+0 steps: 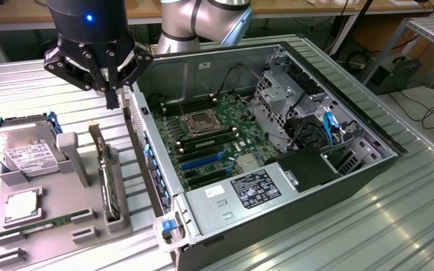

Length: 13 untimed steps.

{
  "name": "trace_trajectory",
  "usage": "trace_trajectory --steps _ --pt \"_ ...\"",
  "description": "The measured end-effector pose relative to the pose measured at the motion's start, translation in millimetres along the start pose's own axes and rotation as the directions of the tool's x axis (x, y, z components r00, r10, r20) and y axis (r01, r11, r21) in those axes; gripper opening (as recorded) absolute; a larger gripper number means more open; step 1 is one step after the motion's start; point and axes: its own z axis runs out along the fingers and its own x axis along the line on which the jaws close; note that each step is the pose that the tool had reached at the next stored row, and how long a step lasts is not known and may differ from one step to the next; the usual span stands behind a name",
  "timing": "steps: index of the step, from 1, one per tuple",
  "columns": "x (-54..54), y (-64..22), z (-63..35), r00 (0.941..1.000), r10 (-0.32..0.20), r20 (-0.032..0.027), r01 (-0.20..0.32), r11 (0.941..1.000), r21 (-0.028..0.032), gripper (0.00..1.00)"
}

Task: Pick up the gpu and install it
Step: 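Reach for the gpu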

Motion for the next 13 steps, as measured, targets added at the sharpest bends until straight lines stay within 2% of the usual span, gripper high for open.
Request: trace_trajectory --steps 13 --pt "-0.2 -3.3 0.2 1.0 0.0 0.0 0.0 1.0 0.0 0.11"
